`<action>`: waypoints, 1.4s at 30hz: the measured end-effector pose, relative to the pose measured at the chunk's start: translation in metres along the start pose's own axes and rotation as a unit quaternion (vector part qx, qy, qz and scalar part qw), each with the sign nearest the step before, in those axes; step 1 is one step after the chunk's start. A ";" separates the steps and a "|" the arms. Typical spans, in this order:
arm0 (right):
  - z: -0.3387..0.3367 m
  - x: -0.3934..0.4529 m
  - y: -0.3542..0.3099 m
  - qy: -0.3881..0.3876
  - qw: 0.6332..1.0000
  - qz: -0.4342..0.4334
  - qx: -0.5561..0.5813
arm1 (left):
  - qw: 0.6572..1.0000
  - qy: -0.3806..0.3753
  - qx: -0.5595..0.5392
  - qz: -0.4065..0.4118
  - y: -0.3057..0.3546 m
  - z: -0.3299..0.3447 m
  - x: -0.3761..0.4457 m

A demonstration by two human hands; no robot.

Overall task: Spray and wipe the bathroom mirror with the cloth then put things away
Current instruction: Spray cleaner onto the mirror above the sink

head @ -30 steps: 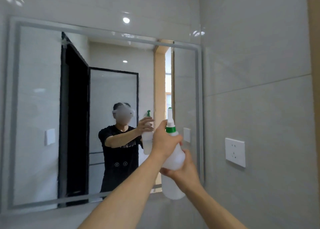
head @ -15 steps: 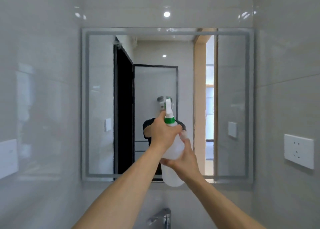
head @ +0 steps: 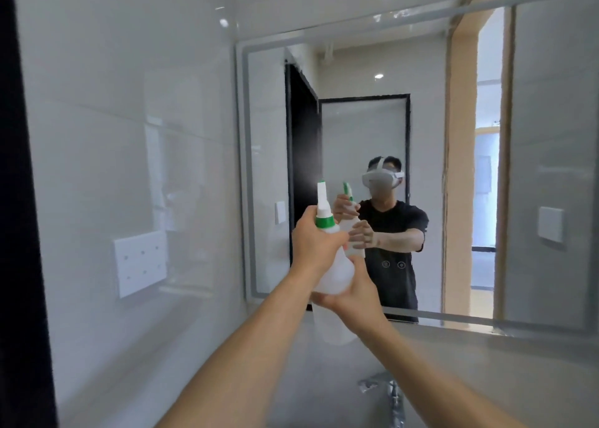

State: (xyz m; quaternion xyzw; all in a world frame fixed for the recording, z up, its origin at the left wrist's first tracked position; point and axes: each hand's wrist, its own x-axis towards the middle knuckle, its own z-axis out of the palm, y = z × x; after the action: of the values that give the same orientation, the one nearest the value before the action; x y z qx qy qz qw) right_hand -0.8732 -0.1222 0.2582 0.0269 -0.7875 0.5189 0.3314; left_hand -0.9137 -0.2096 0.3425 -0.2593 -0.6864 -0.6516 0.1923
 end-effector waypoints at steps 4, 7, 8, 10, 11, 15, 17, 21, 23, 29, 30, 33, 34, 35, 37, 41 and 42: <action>0.024 -0.004 0.006 -0.017 1.000 0.011 0.006 | 1.000 0.015 0.001 -0.027 -0.014 -0.018 -0.004; 0.037 -0.012 0.015 -0.028 0.999 0.017 0.006 | 0.999 0.007 0.005 -0.051 -0.027 -0.027 -0.011; 0.041 -0.015 0.019 -0.031 0.999 0.025 0.007 | 0.998 0.003 0.006 -0.059 -0.033 -0.028 -0.014; 0.046 -0.023 0.030 -0.039 0.998 0.047 0.004 | 0.997 0.000 0.007 -0.078 -0.044 -0.029 -0.021; 0.048 -0.027 0.036 -0.042 0.997 0.059 0.002 | 0.996 0.001 0.007 -0.089 -0.050 -0.028 -0.025; 0.052 -0.043 0.059 -0.041 0.994 0.098 -0.009 | 0.992 0.000 0.002 -0.123 -0.077 -0.022 -0.039; 0.052 -0.050 0.069 -0.033 0.993 0.112 -0.018 | 0.991 -0.007 -0.001 -0.132 -0.088 -0.017 -0.043; 0.051 -0.061 0.084 -0.003 0.991 0.129 -0.027 | 0.991 -0.030 0.018 -0.127 -0.105 -0.004 -0.048; 0.048 -0.066 0.090 0.014 0.990 0.135 -0.028 | 0.990 -0.056 0.001 -0.133 -0.110 0.005 -0.050; 0.014 -0.075 0.110 0.064 0.984 0.159 -0.043 | 0.984 -0.127 -0.015 -0.121 -0.114 0.048 -0.058; 0.006 -0.076 0.113 0.070 0.983 0.164 -0.047 | 0.983 -0.138 -0.019 -0.119 -0.114 0.057 -0.060; -0.019 -0.081 0.125 0.089 0.978 0.182 -0.058 | 0.980 -0.165 -0.023 -0.111 -0.113 0.087 -0.067; -0.027 -0.083 0.128 0.097 0.976 0.185 -0.063 | 0.979 -0.173 -0.025 -0.109 -0.113 0.098 -0.069; -0.036 -0.086 0.131 0.106 0.974 0.189 -0.068 | 0.977 -0.182 -0.027 -0.107 -0.112 0.109 -0.072; -0.055 -0.092 0.136 0.128 0.969 0.198 -0.076 | 0.972 -0.206 -0.031 -0.103 -0.108 0.133 -0.079; -0.098 -0.103 0.142 0.167 0.960 0.209 -0.080 | 0.963 -0.246 -0.053 -0.099 -0.092 0.178 -0.093; -0.109 -0.107 0.143 0.178 0.958 0.212 -0.082 | 0.960 -0.255 -0.063 -0.100 -0.087 0.188 -0.098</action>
State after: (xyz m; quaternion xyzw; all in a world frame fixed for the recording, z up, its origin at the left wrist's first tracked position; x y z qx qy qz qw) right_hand -0.7916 0.0023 0.1117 -0.2603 -0.7437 0.5069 0.3495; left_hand -0.8757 -0.0347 0.1998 -0.3585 -0.6927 -0.6217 -0.0715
